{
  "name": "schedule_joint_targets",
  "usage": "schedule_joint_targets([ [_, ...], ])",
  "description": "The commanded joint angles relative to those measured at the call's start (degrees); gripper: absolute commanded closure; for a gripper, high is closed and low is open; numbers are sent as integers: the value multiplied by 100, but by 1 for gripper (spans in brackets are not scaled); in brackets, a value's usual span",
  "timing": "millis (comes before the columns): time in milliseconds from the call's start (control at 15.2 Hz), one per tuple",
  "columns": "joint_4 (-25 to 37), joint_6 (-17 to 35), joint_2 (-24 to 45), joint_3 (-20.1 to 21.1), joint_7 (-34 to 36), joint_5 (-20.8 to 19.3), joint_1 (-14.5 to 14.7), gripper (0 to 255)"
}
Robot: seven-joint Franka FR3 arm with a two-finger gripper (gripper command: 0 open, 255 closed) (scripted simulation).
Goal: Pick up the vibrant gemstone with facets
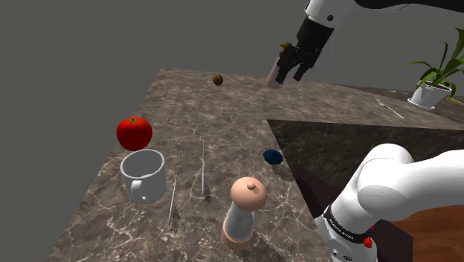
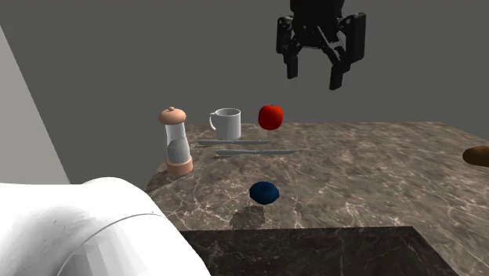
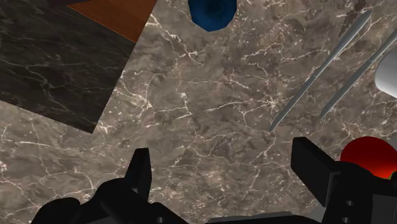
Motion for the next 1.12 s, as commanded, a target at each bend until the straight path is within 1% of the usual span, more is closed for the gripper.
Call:
schedule_joint_targets([
  [0, 0, 0, 0, 0, 0, 0, 0, 0],
  [594, -1649, 682, -372, 373, 437, 203, 82, 0],
  [1056, -2795, 1269, -468, 719, 806, 492, 266, 0],
])
